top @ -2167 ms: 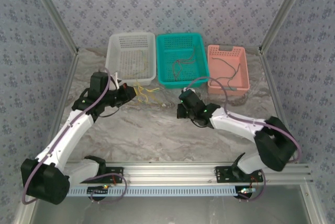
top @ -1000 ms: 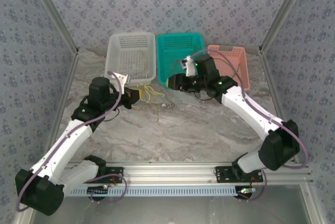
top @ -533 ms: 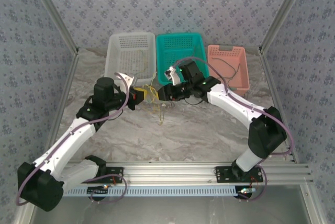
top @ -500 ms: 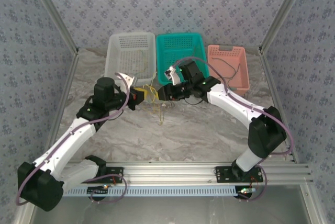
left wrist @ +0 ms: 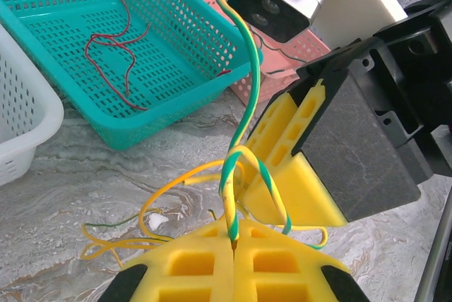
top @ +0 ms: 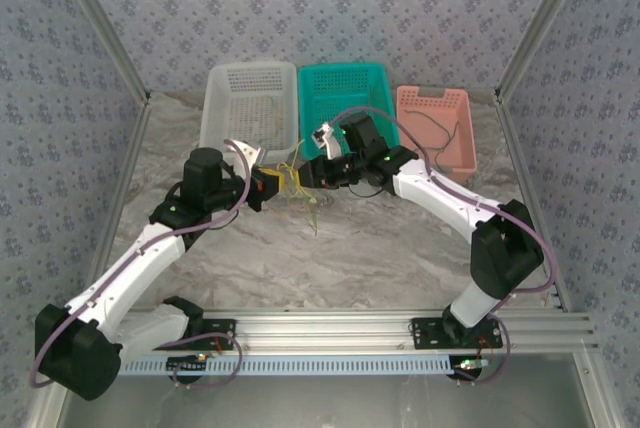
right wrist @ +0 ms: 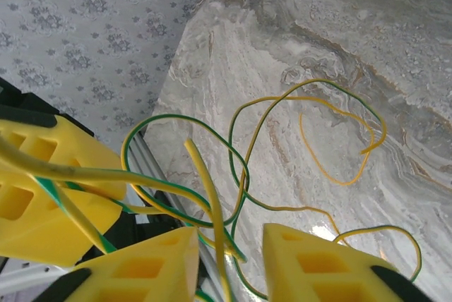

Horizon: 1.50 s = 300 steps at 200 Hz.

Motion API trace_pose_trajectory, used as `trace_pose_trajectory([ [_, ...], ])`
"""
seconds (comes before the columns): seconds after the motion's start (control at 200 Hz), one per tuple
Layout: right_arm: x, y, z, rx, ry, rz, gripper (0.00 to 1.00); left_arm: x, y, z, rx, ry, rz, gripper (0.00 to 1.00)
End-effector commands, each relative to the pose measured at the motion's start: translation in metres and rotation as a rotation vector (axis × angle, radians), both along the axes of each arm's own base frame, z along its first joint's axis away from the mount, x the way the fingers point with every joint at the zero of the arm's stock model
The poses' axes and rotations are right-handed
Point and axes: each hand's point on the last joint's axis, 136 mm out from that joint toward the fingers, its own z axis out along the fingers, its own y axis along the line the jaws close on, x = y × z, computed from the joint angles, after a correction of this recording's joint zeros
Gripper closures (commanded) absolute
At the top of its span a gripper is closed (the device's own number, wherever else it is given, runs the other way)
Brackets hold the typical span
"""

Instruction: Untangle the cables

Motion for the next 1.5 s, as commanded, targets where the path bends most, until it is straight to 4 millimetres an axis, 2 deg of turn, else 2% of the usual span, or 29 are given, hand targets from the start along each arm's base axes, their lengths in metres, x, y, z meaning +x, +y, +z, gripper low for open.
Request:
trace_pose_trajectory([
  [0.0,-0.005,-0.008,-0.001,0.004,-0.012,0.012,0.66,-0.004,-0.008,0.017,-0.042,-0.045,-0.047,1.00],
  [0.15,-0.012,-0.024,-0.004,0.017,0.007,0.045,0.65,-0.006,-0.010,0.020,-0.039,-0.039,-0.075,1.00],
  [0.22,-0.017,-0.025,-0.003,0.020,0.004,0.071,0.66,-0.006,-0.012,0.020,-0.036,-0.031,-0.084,1.00],
  [0.35,-0.015,-0.026,0.002,0.029,-0.009,0.062,0.76,-0.004,-0.015,0.020,-0.039,-0.022,-0.093,1.00],
  [0.365,-0.019,-0.028,-0.009,0.019,0.017,0.061,0.76,-0.004,-0.015,0.021,-0.041,-0.023,-0.093,1.00],
  [0.475,-0.018,-0.022,-0.010,0.050,0.037,0.064,0.80,-0.002,-0.016,0.020,-0.040,-0.018,-0.089,1.00],
  [0.834,-0.012,-0.011,-0.012,0.098,0.067,0.042,0.80,0.001,-0.018,0.020,-0.050,-0.016,-0.089,1.00],
  [0.889,-0.011,-0.009,-0.013,0.098,0.071,0.038,0.82,0.002,-0.018,0.020,-0.050,-0.015,-0.086,1.00],
  [1.019,-0.005,-0.013,-0.012,0.087,0.053,0.002,0.99,0.002,-0.017,0.018,-0.048,-0.015,-0.075,1.00],
  [1.139,0.008,-0.034,-0.011,0.078,0.045,-0.117,1.00,0.001,-0.013,0.017,-0.045,-0.013,-0.054,1.00],
  [1.319,0.031,-0.086,0.007,0.117,0.004,-0.375,1.00,-0.002,-0.010,0.002,-0.027,0.032,-0.024,1.00],
  [1.494,0.043,-0.120,0.051,0.195,-0.093,-0.598,1.00,-0.007,-0.021,-0.019,0.012,0.094,-0.023,1.00],
])
